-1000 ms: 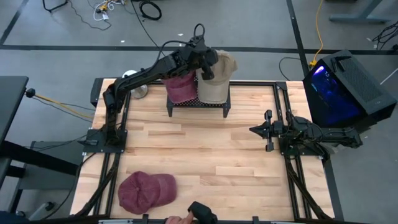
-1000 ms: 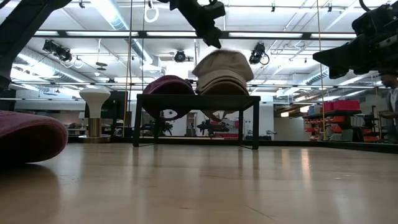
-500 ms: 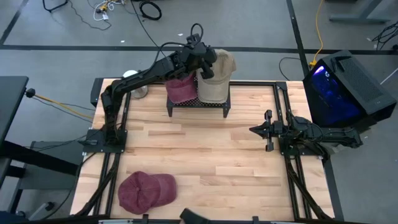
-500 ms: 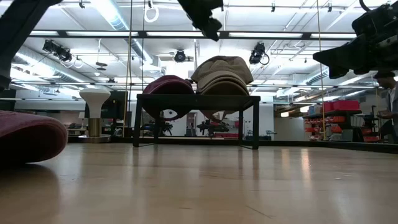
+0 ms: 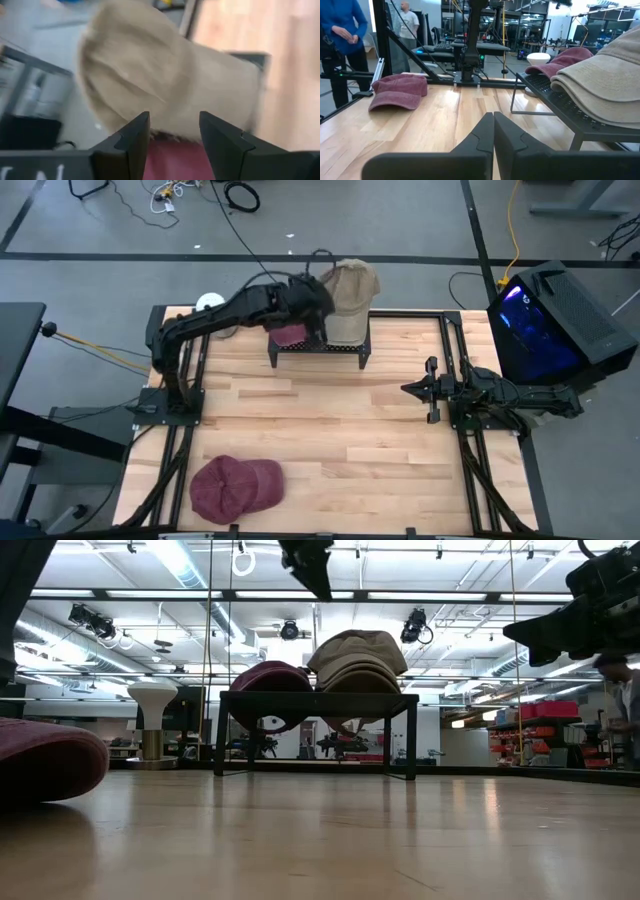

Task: Pick & Place hat
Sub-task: Stack the red cap on the red cap on the shelf

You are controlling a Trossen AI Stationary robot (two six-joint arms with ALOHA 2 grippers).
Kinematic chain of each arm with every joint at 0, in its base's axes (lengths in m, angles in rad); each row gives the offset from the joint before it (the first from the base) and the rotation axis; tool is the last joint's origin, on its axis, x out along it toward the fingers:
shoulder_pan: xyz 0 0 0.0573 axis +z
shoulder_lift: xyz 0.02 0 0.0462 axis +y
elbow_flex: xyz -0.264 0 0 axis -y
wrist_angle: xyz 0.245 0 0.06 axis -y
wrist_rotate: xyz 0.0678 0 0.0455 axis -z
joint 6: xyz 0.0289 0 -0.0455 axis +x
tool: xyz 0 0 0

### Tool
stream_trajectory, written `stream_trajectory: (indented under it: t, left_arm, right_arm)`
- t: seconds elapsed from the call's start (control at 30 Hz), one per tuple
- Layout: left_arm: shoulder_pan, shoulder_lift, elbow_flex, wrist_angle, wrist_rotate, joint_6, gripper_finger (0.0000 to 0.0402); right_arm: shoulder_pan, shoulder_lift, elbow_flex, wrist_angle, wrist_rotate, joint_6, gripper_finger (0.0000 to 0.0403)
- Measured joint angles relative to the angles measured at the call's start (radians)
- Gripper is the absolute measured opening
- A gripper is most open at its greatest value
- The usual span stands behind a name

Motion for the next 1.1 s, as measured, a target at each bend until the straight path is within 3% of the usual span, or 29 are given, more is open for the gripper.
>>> stream_trajectory:
  t: [0.13, 0.63, 0.97, 1.1]
  left_arm:
    - [-0.057, -0.002, -0.005, -0.125, 0.046, -0.098, 0.0179]
    - [-0.409, 0.002, -0.036, -0.342, 0.103, -0.232, 0.0179]
    - [-0.584, 0.002, -0.036, -0.536, 0.192, -0.757, 0.0179]
    - [-0.651, 0.002, -0.036, -0.579, 0.209, -0.887, 0.0179]
  right_arm:
    - [0.0, 0.0, 0.0, 0.0, 0.0, 0.0, 0.001]
    - [0.0, 0.0, 0.0, 0.0, 0.0, 0.0, 0.001]
    - [0.0, 0.0, 0.0, 0.0, 0.0, 0.0, 0.001]
    - [0.0, 0.0, 0.0, 0.0, 0.0, 0.0, 0.001]
